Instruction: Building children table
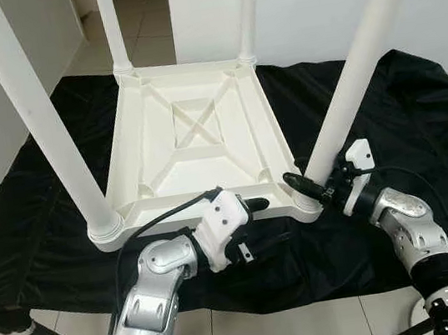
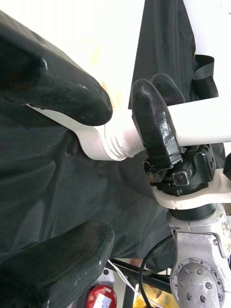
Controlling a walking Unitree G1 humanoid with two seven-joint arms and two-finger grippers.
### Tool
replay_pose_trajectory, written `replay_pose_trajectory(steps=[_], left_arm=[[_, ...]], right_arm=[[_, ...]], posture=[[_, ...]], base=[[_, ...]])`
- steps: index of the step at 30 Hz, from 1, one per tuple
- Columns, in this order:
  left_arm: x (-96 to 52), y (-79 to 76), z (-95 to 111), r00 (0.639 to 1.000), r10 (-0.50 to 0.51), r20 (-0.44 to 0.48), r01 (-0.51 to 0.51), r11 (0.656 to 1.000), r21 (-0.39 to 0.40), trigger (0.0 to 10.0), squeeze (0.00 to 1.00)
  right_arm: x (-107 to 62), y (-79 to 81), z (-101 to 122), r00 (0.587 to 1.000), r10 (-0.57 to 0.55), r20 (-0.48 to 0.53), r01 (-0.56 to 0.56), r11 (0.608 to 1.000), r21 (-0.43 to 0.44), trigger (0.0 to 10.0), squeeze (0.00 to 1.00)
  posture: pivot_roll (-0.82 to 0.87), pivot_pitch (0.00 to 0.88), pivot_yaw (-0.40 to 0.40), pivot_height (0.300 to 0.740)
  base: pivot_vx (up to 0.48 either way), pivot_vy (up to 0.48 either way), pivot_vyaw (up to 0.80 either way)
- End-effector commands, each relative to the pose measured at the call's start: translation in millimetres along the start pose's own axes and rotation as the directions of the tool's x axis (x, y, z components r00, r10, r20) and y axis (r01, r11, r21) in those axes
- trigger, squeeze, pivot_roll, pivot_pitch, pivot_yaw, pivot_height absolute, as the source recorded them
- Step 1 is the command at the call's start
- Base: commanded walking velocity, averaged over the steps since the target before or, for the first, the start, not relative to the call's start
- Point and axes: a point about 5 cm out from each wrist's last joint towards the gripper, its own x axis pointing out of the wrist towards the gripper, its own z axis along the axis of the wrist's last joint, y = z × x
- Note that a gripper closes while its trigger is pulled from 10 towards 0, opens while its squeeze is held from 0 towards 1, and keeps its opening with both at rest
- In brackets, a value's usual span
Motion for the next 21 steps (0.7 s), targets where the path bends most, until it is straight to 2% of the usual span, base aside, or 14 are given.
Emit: replay_pose_trajectory(steps=[1,9,10,15,21], left_arm=[[0.3,5.6,1,0.991,0.135,-0.003,-0.135,0.991,0.0,10.0,0.0],[2.6,5.2,2,0.991,0.135,0.003,-0.135,0.991,-0.003,10.0,0.0],[2.9,4.5,2,0.991,0.134,0.004,-0.134,0.991,-0.004,10.0,0.0],[3.3,4.1,1,0.991,0.132,0.005,-0.132,0.991,-0.005,10.0,0.0],[4.7,4.0,2,0.992,0.129,0.009,-0.129,0.992,-0.007,10.0,0.0]], right_arm=[[-2.8,1.4,-6,0.999,-0.018,-0.036,0.019,1.0,0.008,10.0,0.0],[2.2,13.1,-5,0.994,-0.103,0.018,0.102,0.994,0.046,10.0,0.0],[2.7,16.1,-7,0.987,-0.159,0.027,0.158,0.986,0.047,10.0,0.0],[4.6,24.5,-7,0.98,-0.201,0.014,0.2,0.979,0.051,10.0,0.0],[8.3,37.1,-5,0.953,-0.302,0.009,0.301,0.952,0.047,10.0,0.0]], posture=[[-0.02,0.0,-0.072,0.74],[-0.02,0.0,-0.075,0.74],[-0.03,0.0,-0.073,0.74],[-0.03,0.0,-0.07,0.74],[-0.04,0.0,-0.061,0.74]], base=[[0.0,0.0,0.0],[0.0,0.0,0.0],[0.0,0.0,0.0],[0.0,0.0,0.0],[0.0,0.0,0.0]])
